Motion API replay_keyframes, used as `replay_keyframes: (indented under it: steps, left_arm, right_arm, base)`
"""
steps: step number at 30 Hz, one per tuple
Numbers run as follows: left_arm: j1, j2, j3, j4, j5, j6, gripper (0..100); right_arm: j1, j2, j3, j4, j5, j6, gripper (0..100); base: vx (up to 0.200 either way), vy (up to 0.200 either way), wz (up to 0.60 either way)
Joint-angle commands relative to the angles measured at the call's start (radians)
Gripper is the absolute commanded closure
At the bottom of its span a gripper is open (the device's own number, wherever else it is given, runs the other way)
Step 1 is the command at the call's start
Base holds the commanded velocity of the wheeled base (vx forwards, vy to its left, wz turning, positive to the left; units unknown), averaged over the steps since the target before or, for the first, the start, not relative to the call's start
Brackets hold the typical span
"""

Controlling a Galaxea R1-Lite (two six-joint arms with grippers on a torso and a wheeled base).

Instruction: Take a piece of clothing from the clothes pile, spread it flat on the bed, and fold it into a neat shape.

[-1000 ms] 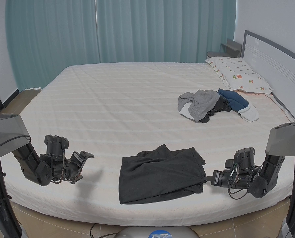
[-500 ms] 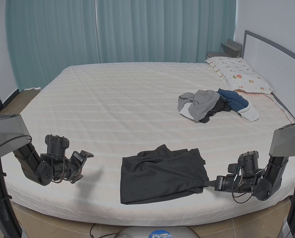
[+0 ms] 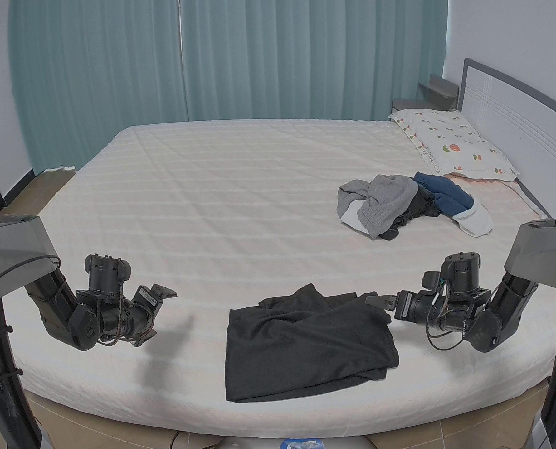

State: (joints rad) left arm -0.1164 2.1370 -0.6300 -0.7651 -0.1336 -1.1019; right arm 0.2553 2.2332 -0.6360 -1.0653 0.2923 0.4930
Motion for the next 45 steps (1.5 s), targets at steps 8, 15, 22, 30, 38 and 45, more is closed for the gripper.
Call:
replay_keyframes:
  steps: [8, 15, 22, 30, 38, 45]
  left_arm:
    - [-0.003, 0.006, 0.004, 0.000, 0.002, 0.002, 0]
    - [-0.023, 0.015, 0.000, 0.000, 0.006, 0.014, 0]
    - [-0.157, 0.017, -0.040, 0.000, 0.060, 0.034, 0]
    - [-0.253, 0.075, -0.132, 0.003, 0.071, 0.103, 0]
    - [-0.301, 0.225, -0.252, 0.003, 0.175, 0.182, 0]
    - [-0.321, 0.244, -0.283, 0.004, 0.198, 0.182, 0]
  right_arm:
    - [0.058, 0.146, -0.189, 0.070, -0.048, 0.026, 0]
    - [0.051, 0.158, -0.222, 0.088, -0.058, 0.049, 100]
    - [0.039, 0.146, -0.218, 0.088, -0.079, 0.124, 100]
    - [0.047, 0.157, -0.218, 0.081, -0.131, 0.145, 100]
    - [0.039, 0.151, -0.217, 0.074, -0.136, 0.210, 100]
    - [0.039, 0.149, -0.217, 0.057, -0.136, 0.213, 100]
  base:
    - [0.000, 0.000, 0.00]
    - [0.000, 0.000, 0.00]
    - [0.000, 0.000, 0.00]
    - [0.000, 0.000, 0.00]
    - [0.000, 0.000, 0.00]
    - [0.000, 0.000, 0.00]
